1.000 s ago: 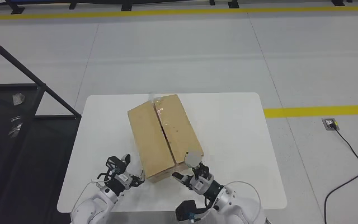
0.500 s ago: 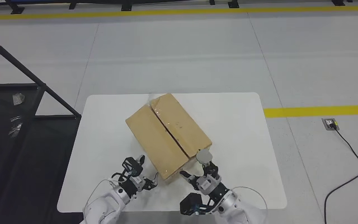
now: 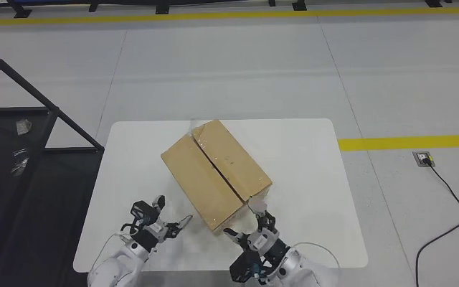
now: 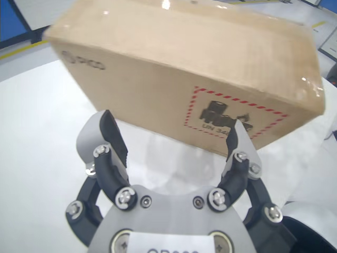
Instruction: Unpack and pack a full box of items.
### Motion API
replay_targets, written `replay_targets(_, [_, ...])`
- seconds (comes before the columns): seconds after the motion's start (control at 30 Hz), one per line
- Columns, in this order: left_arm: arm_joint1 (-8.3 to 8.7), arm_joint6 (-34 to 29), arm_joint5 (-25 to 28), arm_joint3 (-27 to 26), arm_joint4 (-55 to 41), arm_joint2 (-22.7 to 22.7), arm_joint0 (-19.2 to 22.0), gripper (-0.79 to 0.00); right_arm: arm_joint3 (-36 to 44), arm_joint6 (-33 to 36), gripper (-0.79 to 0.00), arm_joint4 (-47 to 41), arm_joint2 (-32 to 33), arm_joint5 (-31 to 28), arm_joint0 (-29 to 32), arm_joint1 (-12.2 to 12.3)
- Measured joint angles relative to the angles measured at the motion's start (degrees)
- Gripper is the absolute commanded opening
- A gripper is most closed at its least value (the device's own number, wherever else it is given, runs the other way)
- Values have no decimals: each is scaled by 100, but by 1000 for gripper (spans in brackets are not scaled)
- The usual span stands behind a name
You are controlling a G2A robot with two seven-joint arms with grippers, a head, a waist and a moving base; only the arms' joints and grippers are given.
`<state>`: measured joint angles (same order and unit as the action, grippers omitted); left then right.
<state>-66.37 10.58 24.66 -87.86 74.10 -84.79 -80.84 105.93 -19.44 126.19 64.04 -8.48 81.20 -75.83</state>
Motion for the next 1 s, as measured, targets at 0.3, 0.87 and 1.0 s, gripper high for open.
replay_targets(0.3, [-2, -65, -344, 224, -655, -361, 140, 0, -340, 170, 0, -883, -640, -238, -60, -108])
replay_targets(0.87, [-14, -111, -508, 250, -789, -386, 185, 0, -634, 1297, 0, -946, -1271, 1091, -278, -347])
replay_targets(1.0, [-23, -161, -701, 222, -879, -428, 146, 0, -778, 1832, 0, -599, -1596, 1310, -434, -440])
